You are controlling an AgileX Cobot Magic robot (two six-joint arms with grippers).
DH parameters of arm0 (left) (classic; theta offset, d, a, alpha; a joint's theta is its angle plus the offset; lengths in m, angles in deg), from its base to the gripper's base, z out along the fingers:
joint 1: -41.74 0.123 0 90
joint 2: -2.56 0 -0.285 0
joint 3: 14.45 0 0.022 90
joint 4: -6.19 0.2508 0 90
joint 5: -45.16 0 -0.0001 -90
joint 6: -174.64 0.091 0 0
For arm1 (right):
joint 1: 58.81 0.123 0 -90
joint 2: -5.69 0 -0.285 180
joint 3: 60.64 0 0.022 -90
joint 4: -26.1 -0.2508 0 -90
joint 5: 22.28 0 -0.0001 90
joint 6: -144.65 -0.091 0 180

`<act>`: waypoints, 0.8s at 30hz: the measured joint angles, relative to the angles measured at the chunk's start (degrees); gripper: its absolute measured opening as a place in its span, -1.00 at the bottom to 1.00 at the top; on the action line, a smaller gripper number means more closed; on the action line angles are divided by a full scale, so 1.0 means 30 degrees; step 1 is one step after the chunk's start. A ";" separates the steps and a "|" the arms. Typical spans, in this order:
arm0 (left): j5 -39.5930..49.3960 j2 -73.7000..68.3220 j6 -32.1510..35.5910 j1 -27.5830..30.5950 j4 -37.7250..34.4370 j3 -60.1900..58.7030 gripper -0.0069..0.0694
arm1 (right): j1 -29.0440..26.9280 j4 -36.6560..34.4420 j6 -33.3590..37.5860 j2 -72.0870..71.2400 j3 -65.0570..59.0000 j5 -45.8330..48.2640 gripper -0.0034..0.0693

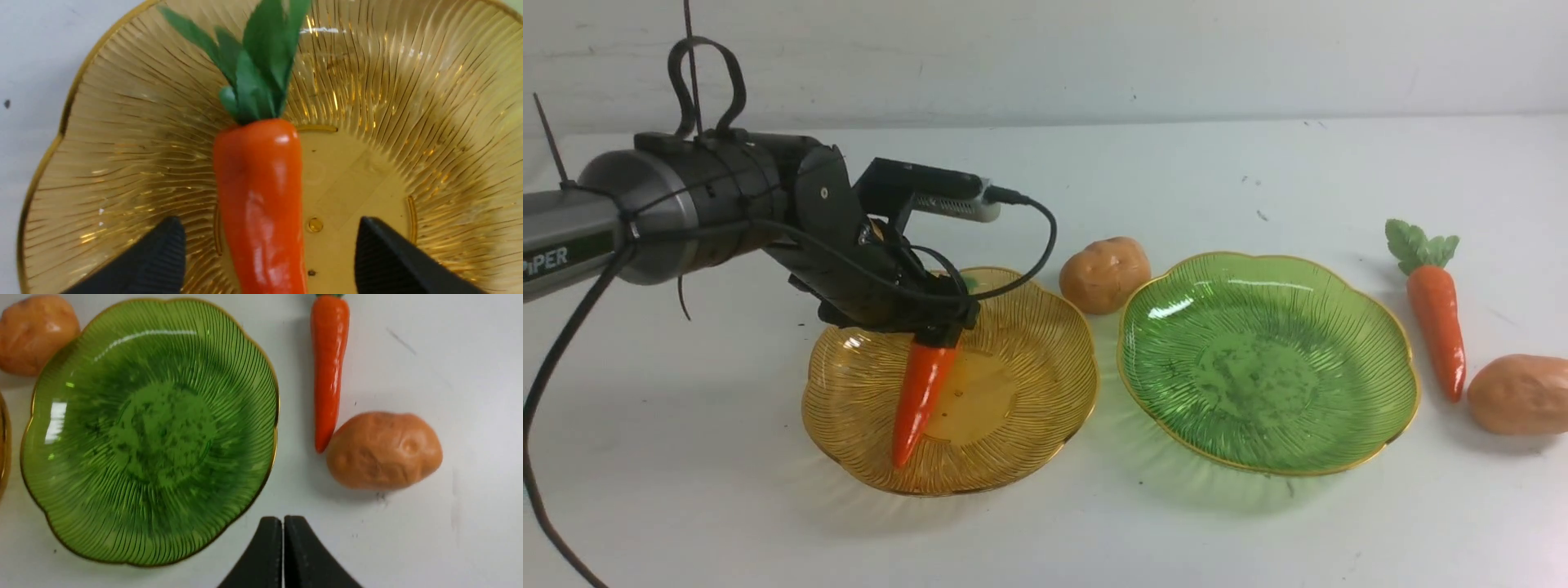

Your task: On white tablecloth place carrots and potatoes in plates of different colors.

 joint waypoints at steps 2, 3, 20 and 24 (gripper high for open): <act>0.0000 -0.0005 0.0414 0.0000 0.0315 0.0000 0.74 | -0.0020 0.0272 -0.0015 0.1782 0.0835 -0.1122 -0.82; 0.0021 0.0022 0.0524 0.0000 0.0487 0.0000 0.80 | -0.0077 0.0272 -0.0015 0.2262 0.1024 -0.1385 -0.79; 0.7996 0.7631 0.0729 0.0000 0.1094 0.0000 -0.83 | -0.0609 0.2659 -0.1786 1.6614 0.7917 -0.4178 0.55; 0.8975 0.9507 0.0734 0.0000 0.1094 0.0000 -0.83 | -0.0609 0.3173 -0.2717 1.8064 0.8608 -0.4254 0.37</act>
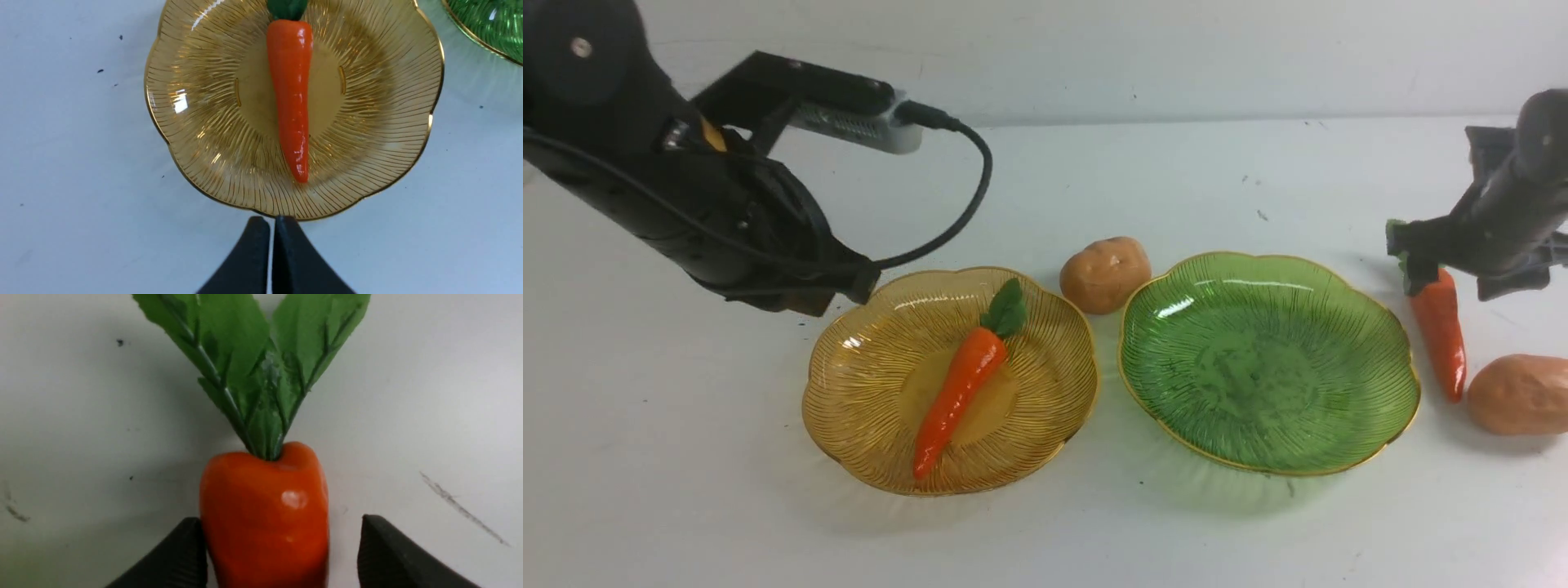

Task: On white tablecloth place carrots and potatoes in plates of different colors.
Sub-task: 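Place the carrot on the yellow plate with the right gripper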

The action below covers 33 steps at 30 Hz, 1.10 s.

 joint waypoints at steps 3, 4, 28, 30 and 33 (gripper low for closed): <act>0.0403 0.0916 0.0000 0.0000 0.0000 0.0000 -0.83 | 0.0000 0.0207 -0.0296 0.0291 0.0109 -0.0046 -0.07; 0.0566 0.1221 0.0000 0.0000 0.0000 0.0000 -0.83 | 0.0000 0.0277 -0.0396 0.0205 0.0365 0.0009 -0.04; 0.1097 0.2459 0.0016 0.0000 -0.1303 0.0000 -0.83 | 1.0570 -0.9344 0.2371 -0.0065 0.4538 0.1407 0.02; 0.1111 0.2459 0.0016 0.0000 -0.1303 0.0000 -0.83 | 1.0570 -1.0083 0.2226 0.0566 0.4538 0.1158 0.16; 0.1203 0.2459 0.0016 0.0000 -0.1345 0.0000 -0.83 | 1.0570 -1.0759 0.2226 0.0807 0.4538 0.1161 0.39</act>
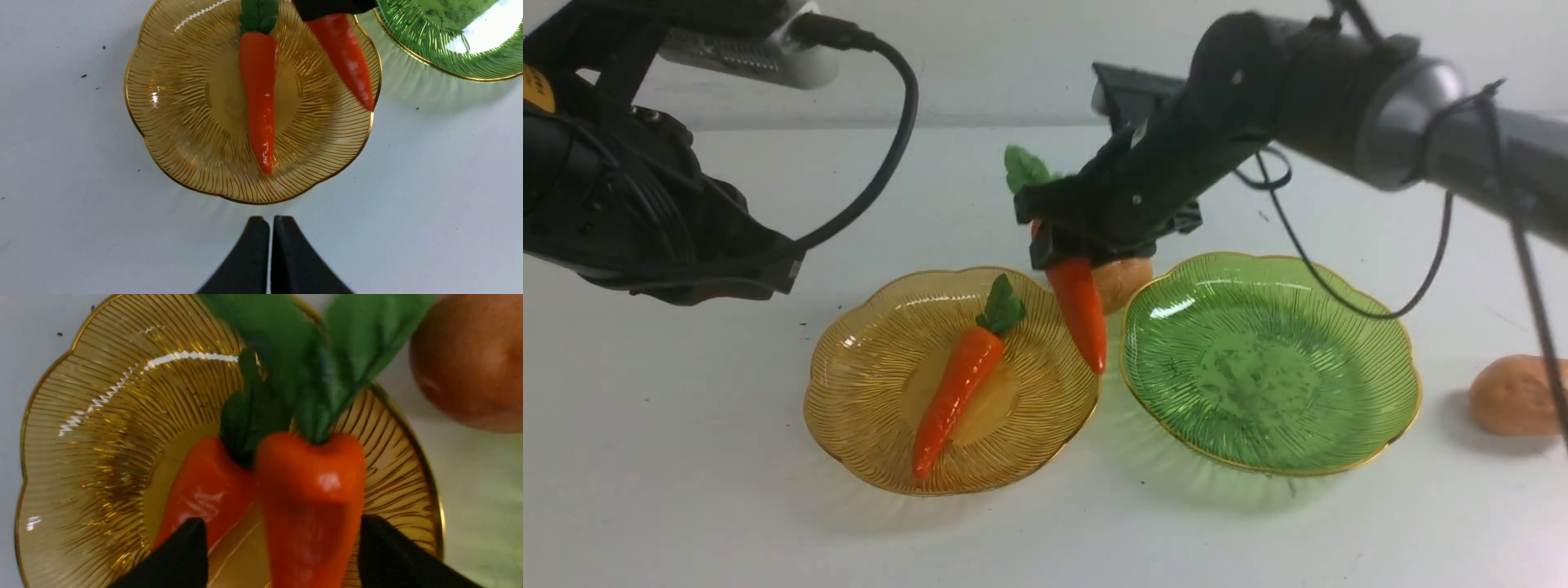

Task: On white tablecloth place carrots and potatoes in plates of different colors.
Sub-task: 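Place the carrot on the yellow plate with the right gripper, then put the potato onto the plate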

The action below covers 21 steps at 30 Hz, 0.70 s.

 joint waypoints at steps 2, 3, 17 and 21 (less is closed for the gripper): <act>0.0064 0.0000 0.0000 0.0000 -0.0022 0.0000 -0.83 | 0.0000 -0.0195 0.0000 0.0000 0.0000 0.0126 0.50; 0.0094 0.0000 0.0000 0.0000 -0.0039 0.0000 -0.83 | 0.0000 -0.0256 0.0000 0.0000 0.0000 0.0198 0.54; 0.0392 0.0000 0.0000 0.0000 -0.0066 0.0000 -0.83 | -0.2663 0.8232 0.1140 -0.2533 0.3624 0.6377 0.04; 0.0331 0.0000 0.0217 0.0000 -0.0103 -0.0167 -0.83 | -0.5279 0.9328 0.0167 -0.5033 0.1746 0.6419 -0.53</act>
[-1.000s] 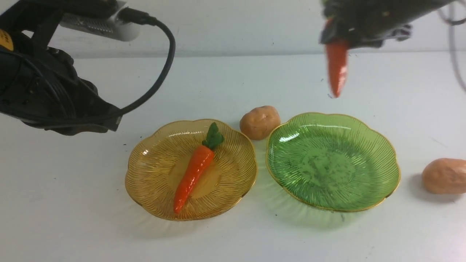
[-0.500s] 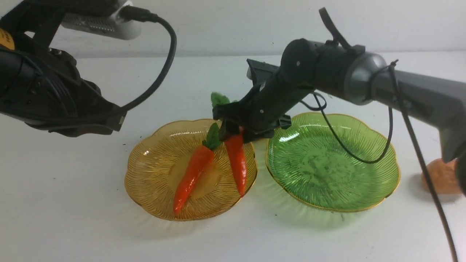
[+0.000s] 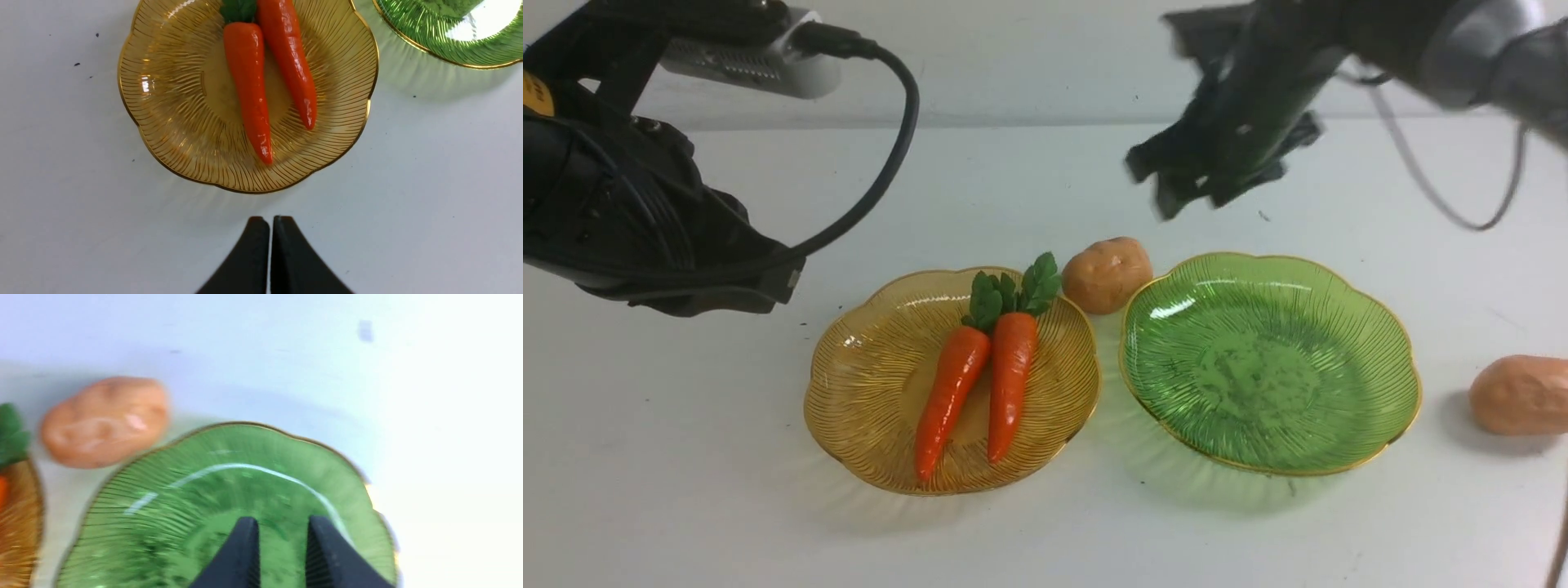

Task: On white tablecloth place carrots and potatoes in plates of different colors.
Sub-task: 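Put the potato onto the plate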

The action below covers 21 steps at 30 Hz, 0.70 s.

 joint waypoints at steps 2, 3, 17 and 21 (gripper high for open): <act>-0.0017 0.0007 0.0217 0.0000 -0.0041 -0.0250 -0.83 | -0.1485 0.0084 -0.0179 -0.1113 -0.1596 0.0017 -0.72; -0.0049 0.0007 0.0266 0.0000 -0.0042 -0.0324 -0.83 | -0.2063 0.0084 -0.0252 -0.1540 -0.2028 0.0042 -0.78; -0.1324 -0.0142 0.2001 0.0000 -0.1214 -0.1722 -0.83 | -0.9741 -0.2970 0.0340 -0.3297 -1.0185 0.0247 -0.36; -0.1536 -0.0181 0.2200 0.0000 -0.1355 -0.1748 -0.83 | -0.9820 -0.3078 -0.0245 -0.3297 -1.0185 0.0182 0.32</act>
